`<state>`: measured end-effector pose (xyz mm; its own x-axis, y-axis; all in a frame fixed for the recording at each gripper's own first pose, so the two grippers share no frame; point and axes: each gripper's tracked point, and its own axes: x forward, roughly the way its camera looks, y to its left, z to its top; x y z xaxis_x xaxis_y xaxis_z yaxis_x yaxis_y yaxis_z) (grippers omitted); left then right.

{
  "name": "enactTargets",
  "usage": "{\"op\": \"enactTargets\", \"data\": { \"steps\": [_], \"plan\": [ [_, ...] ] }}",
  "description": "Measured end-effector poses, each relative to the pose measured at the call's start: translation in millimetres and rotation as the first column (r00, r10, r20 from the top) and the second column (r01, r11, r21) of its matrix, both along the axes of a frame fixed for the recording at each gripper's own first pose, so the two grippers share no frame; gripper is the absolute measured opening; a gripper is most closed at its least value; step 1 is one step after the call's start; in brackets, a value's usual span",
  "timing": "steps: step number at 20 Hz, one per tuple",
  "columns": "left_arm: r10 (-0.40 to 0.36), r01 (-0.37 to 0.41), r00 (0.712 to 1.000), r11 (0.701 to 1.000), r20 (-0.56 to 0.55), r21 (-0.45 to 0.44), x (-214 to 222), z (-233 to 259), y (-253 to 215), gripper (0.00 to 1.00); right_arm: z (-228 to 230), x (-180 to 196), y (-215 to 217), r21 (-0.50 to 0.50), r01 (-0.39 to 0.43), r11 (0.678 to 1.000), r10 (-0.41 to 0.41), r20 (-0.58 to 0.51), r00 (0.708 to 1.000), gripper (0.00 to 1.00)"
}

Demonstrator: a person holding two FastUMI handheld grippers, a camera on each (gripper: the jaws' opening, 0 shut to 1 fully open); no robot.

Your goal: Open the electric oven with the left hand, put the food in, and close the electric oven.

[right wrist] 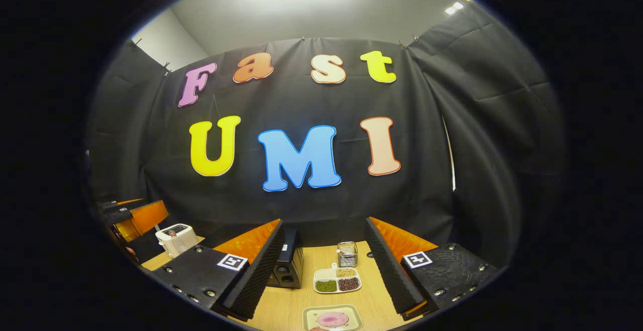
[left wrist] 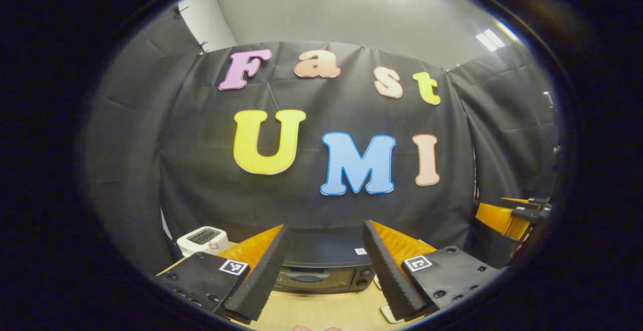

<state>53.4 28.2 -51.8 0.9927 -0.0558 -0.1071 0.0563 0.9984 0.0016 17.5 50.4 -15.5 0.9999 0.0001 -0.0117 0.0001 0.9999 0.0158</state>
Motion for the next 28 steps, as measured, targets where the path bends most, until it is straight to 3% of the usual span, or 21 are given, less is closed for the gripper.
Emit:
{"op": "enactTargets", "data": {
  "steps": [4, 6, 17, 20, 22, 25, 28],
  "plan": [
    [0.001, 0.000, 0.992, 1.000, -0.126, 0.011, 42, -55, 8, 0.92, -9, 6, -5, -0.024, 0.018, 1.000, -0.019, -0.022, 1.000, 0.97],
    [-0.002, 0.002, 0.979, 1.000, -0.205, -0.001, 63, -88, 11, 1.00, -11, 9, -10, -0.037, 0.030, 0.999, -0.031, -0.029, 0.999, 0.97],
    [0.029, -0.007, 0.909, 0.999, -0.417, 0.054, 153, -228, 31, 0.97, -44, 10, -38, -0.109, 0.110, 0.988, -0.125, -0.141, 0.982, 0.97],
    [0.032, -0.012, 0.888, 0.999, -0.458, 0.047, 161, -252, 32, 1.00, -41, 10, -42, -0.116, 0.126, 0.985, -0.142, -0.145, 0.979, 0.97],
    [0.039, -0.011, 0.879, 0.998, -0.475, 0.060, 161, -261, 32, 0.97, -39, 10, -43, -0.124, 0.134, 0.983, -0.151, -0.145, 0.978, 0.97],
    [0.049, -0.005, 0.884, 0.995, -0.464, 0.095, 160, -263, 32, 1.00, -37, 10, -40, -0.124, 0.135, 0.983, -0.152, -0.146, 0.978, 0.97],
    [0.049, -0.017, 0.885, 0.997, -0.463, 0.073, 157, -264, 32, 1.00, -39, 9, -35, -0.123, 0.123, 0.985, -0.141, -0.150, 0.979, 0.97]
  ]
}}
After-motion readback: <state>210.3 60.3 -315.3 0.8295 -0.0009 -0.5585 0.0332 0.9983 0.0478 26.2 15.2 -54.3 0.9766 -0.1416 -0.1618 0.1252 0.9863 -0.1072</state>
